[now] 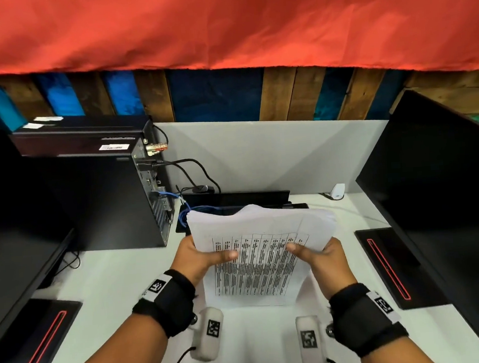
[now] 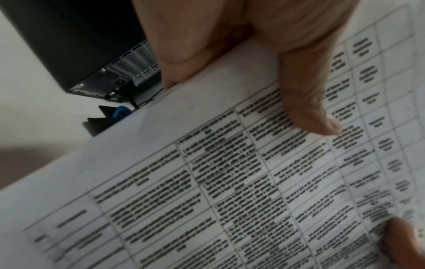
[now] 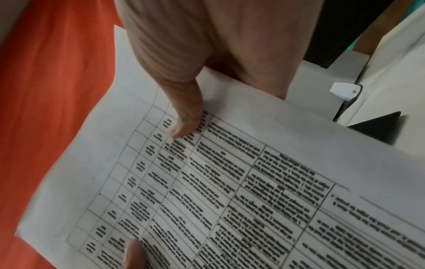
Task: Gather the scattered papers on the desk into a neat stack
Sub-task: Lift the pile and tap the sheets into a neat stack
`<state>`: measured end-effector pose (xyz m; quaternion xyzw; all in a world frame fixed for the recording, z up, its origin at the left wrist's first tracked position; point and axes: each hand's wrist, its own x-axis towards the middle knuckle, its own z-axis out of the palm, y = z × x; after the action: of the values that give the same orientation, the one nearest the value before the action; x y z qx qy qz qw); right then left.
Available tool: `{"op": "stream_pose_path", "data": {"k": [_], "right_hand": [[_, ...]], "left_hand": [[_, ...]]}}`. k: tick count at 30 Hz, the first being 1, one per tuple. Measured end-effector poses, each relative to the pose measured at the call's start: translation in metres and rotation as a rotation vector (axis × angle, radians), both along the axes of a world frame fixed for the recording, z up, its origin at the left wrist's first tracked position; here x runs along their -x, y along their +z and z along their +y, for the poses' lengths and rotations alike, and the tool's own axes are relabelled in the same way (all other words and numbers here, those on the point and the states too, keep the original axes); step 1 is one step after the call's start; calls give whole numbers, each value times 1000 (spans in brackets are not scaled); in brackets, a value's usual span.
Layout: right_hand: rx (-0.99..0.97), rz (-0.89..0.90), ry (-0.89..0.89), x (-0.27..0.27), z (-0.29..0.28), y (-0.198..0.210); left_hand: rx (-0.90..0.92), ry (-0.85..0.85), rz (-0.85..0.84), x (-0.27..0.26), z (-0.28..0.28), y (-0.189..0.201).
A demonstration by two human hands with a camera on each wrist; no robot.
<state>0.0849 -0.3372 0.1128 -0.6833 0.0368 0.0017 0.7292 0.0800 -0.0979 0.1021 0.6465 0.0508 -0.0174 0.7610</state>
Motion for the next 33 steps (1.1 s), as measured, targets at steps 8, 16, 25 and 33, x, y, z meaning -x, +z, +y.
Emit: {"op": "stream_pose_path", "data": {"k": [8,16,25,33], "right_hand": [[-22,-45,44,-3,-3,8],[-36,21,79,-4,-9,-5],[49,237,40,12,0,-46],[-80,-21,-131,18,11,-15]], "left_hand": [[-20,2,-6,3,0,7],[-1,-26,0,3,-1,7],[-20,-25,156,19,-14,-25],[126,92,-42,19,-18,2]]}}
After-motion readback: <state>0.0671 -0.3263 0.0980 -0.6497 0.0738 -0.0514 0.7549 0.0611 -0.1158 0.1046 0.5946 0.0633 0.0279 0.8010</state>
